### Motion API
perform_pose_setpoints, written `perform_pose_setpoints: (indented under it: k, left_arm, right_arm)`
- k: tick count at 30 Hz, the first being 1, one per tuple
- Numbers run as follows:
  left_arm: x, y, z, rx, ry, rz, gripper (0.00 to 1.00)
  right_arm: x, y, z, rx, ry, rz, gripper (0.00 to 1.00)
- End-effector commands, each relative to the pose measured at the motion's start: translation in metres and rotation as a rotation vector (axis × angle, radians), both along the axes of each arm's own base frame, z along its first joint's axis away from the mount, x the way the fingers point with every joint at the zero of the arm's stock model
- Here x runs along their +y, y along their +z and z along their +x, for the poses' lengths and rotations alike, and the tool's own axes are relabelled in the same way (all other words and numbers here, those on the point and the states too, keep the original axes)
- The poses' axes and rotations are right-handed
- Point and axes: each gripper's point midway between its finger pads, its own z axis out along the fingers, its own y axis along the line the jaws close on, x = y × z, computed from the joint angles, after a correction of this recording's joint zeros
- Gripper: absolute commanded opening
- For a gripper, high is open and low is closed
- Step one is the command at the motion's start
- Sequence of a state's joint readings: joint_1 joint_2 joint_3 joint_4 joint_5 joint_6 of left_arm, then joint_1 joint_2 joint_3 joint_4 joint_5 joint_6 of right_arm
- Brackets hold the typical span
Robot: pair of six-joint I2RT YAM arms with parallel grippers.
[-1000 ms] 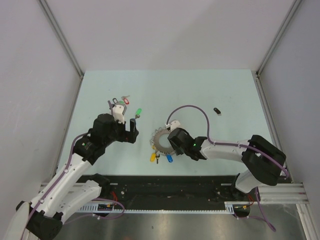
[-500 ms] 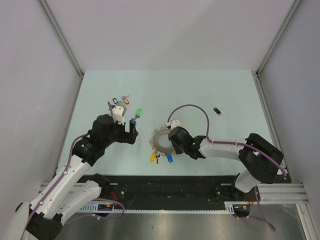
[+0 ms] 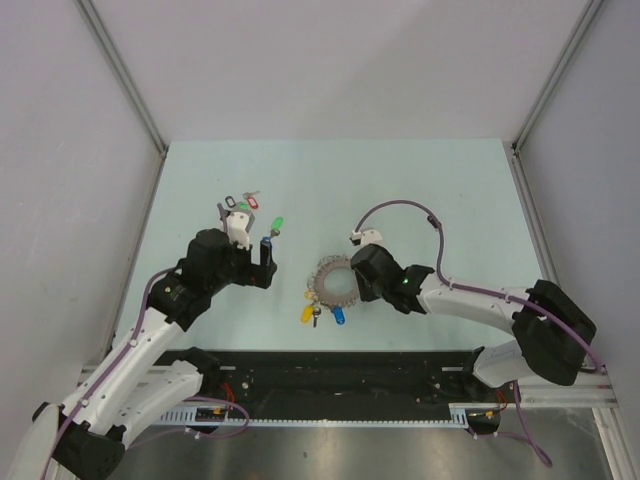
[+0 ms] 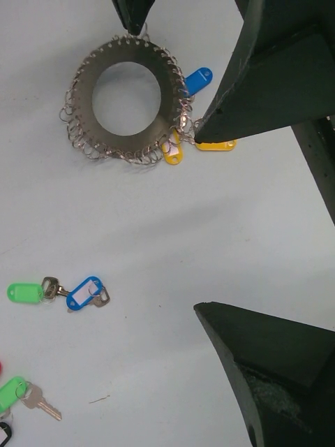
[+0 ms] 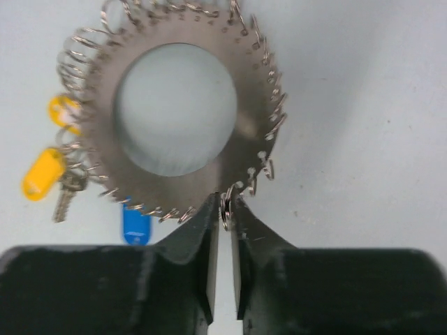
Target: Put the keys on the keyring
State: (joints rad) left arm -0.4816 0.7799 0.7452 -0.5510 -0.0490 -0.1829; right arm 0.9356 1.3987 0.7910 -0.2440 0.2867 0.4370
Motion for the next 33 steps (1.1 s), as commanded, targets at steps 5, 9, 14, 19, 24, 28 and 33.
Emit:
perform_pose_setpoints:
  k: [5, 9, 14, 19, 24, 28, 33]
  left_arm:
    - [-0.003, 0.002, 0.001, -0.014, -0.025, -0.011, 1.00]
    - [-0.003, 0.004, 0.000, -0.019, -0.024, -0.015, 1.00]
    - [-0.005, 0.007, -0.001, -0.026, -0.034, -0.022, 1.00]
    - [-0.004, 0.007, -0.001, -0.028, -0.034, -0.024, 1.00]
    - [-0.004, 0.008, -0.001, -0.030, -0.034, -0.025, 1.00]
    - [-0.008, 0.009, -0.003, -0.027, -0.057, -0.036, 1.00]
    - [-0.012, 0.010, -0.005, -0.025, -0.083, -0.045, 1.00]
  right_arm:
    - [-0.018, -0.007, 0.006, 0.002, -0.061, -0.087, 0.37]
    - [-0.020, 0.003, -0.002, -0.045, -0.035, -0.124, 0.40]
    - [-0.005, -0.006, -0.016, -0.052, 0.023, -0.133, 0.39]
    - [0.000, -0.024, -0.020, 0.014, -0.033, -0.051, 0.34]
    - [0.001, -0.024, -0.020, 0.054, -0.091, 0.061, 0.33]
    - [-0.001, -0.027, -0.019, 0.086, -0.129, 0.120, 0.32]
    - [-0.004, -0.033, -0.021, 0.108, -0.135, 0.154, 0.29]
